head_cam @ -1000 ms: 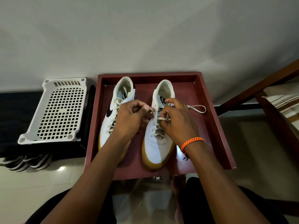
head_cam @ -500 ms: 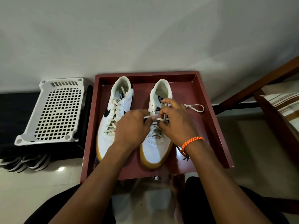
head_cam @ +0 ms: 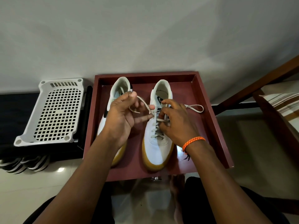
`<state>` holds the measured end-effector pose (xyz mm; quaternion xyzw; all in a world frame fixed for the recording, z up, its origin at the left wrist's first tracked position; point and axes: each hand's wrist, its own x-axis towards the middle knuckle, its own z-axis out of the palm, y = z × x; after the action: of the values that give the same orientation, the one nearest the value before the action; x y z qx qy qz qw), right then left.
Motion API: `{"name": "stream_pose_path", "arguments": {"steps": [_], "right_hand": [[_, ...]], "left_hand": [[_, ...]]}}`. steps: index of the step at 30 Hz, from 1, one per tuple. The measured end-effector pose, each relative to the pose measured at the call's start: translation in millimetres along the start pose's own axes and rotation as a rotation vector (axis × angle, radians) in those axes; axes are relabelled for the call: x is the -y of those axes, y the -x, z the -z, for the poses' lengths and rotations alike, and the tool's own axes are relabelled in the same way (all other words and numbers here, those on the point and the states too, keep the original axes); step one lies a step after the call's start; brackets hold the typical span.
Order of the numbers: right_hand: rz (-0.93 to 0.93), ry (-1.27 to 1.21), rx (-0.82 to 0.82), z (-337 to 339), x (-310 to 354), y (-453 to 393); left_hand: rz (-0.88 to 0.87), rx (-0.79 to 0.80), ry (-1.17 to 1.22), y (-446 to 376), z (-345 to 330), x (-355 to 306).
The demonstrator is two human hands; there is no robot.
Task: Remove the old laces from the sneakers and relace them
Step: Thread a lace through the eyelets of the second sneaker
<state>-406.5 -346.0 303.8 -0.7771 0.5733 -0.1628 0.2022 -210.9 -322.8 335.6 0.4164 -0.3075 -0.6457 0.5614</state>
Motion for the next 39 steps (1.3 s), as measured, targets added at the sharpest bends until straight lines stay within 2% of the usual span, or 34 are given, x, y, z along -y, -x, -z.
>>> {"name": "stream_pose_path", "arguments": {"steps": [2,3,4,6,7,9,11,13,15,21,27,32,35,37,39], "right_hand": [[0.013,0.001,0.006,0,-1,0],[0.017,-0.005,0.009,0,-2,0],[0.017,-0.011,0.013,0,-2,0],[0.015,-0.021,0.016,0,-3,1],[0.016,-0.025,0.014,1,-4,1],[0.028,-0.024,0.007,0,-4,0],[0.038,-0.032,0.003,-1,-5,-1],[0.037,-0.043,0.005,0,-5,-1],[0.032,-0.039,0.015,0,-5,0],[0.019,-0.042,0.02,2,-4,0],[0.009,-0.047,0.019,3,-6,0],[0.006,-0.059,0.019,2,-6,0],[0.007,-0.073,0.013,0,-8,0],[0.002,-0.098,0.011,-1,-9,0],[-0.002,-0.106,0.015,-1,-9,0]], "left_hand": [[0.011,-0.018,0.129,1,4,-7],[0.019,-0.043,0.122,1,5,-9],[0.007,-0.09,0.006,0,6,-9],[-0.114,-0.199,-0.493,-1,8,-4],[-0.205,-0.205,-0.765,-1,9,2],[-0.306,-0.086,-1.175,0,5,16],[-0.314,0.024,-1.447,1,2,32],[-0.295,0.017,-1.53,-1,2,41],[-0.234,0.002,-1.432,-4,4,42],[-0.04,-0.02,-0.936,-6,2,28],[0.023,-0.018,-0.36,-5,-2,5],[0.05,0.053,-0.021,0,1,-11],[0.055,0.037,0.147,1,4,-13],[0.032,-0.051,0.126,-1,5,-14],[-0.06,-0.171,-0.24,-3,5,-8]]}}
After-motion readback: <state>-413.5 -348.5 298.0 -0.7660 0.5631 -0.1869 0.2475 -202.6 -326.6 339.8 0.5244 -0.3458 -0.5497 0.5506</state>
